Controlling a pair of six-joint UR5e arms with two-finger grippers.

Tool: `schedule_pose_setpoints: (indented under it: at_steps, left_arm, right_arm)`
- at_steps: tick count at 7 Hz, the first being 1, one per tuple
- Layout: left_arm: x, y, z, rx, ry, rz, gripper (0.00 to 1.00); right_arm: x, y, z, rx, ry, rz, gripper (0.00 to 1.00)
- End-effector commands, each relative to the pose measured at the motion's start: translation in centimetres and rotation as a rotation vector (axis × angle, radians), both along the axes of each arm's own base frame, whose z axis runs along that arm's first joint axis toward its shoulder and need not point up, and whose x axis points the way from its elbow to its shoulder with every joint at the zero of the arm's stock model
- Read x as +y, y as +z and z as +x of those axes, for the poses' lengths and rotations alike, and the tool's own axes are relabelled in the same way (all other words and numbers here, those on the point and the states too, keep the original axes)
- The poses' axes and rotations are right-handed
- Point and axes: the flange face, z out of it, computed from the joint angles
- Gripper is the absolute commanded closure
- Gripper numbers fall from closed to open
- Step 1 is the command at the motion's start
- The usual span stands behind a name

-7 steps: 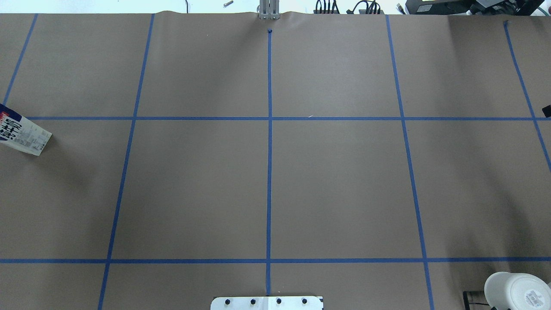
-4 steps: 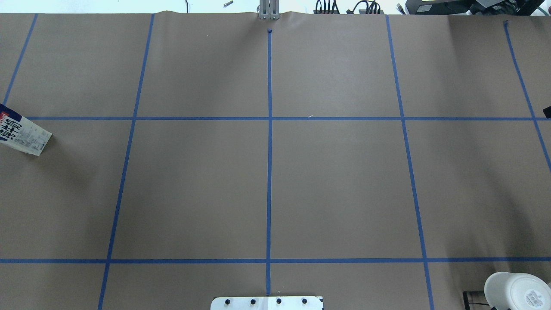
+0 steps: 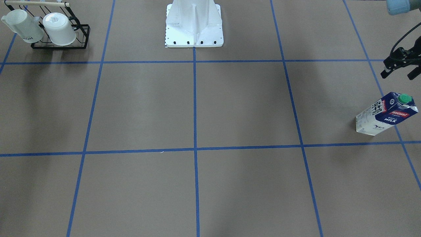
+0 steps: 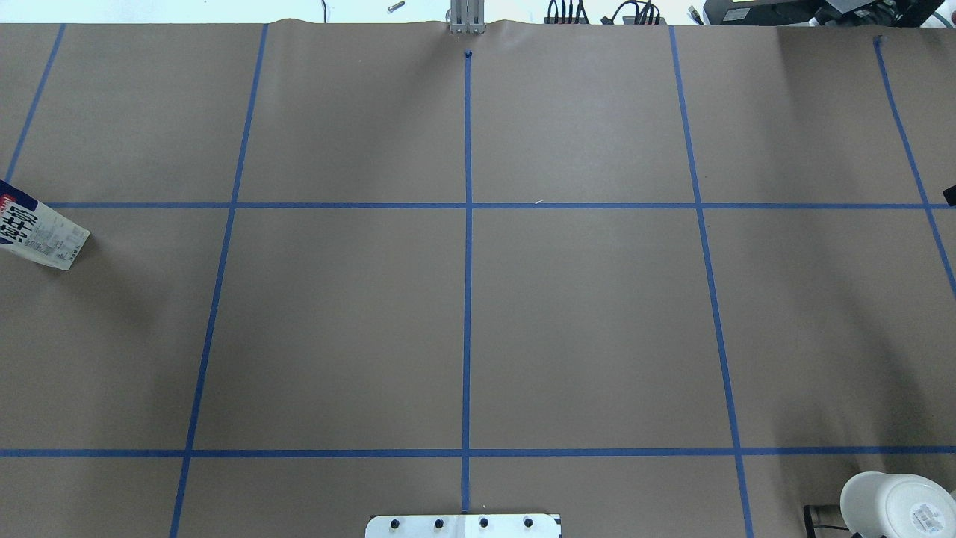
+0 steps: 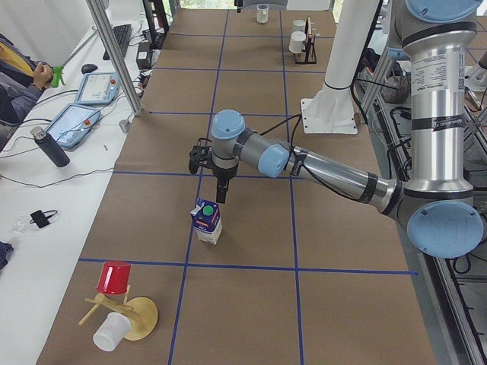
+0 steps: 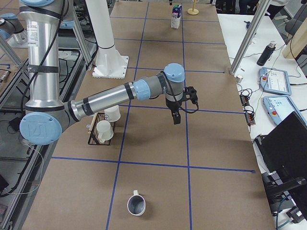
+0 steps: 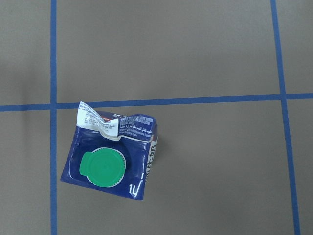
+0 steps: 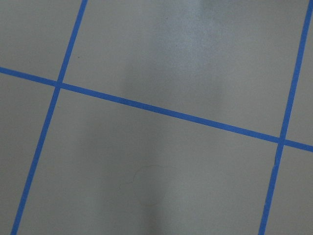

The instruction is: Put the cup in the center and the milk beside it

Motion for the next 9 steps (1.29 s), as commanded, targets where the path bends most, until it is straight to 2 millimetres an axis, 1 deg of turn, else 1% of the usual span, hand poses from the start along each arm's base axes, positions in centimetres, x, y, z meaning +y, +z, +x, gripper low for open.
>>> schedule_pose_setpoints:
  at_steps: [1,3,5,6,7,8,9]
  left_arm:
    - [0.0,-0.15,0.01,0.002,0.001,0.002,0.02]
    - [-0.06,0.26,-0.1,-0.006,-0.004,-0.003,0.02]
    - [-0.02,0.17,-0.28,-0.008,-0.008,0.002,0.02]
    - [-0.19,-0.03,0.05,-0.004,-0.016,-0.01,0.02]
    - [-0.34,-0.44,0.02,0.014,-0.039,0.012,0.03]
    - [-0.39,-0.56,-0.11,0.032,-0.041,0.072,0.03]
    - [-0.39,-0.68,-0.1,0.036,-0.043,0.079,0.03]
  right_arm:
    - [0.18,0.03,0.07,0.003,0.001,0.004,0.0]
    - [0.18,-0.11,0.06,0.0,-0.001,0.011,0.0]
    - [0.08,-0.49,-0.04,-0.002,-0.001,0.019,0.0]
    - [0.05,-0.5,0.03,0.008,0.001,0.023,0.0]
    - [-0.04,-0.4,-0.1,0.021,0.001,0.025,0.0]
    - [-0.02,-0.33,-0.01,0.022,0.004,0.025,0.0]
    - [0.09,-0.25,-0.05,0.024,0.003,0.024,0.0]
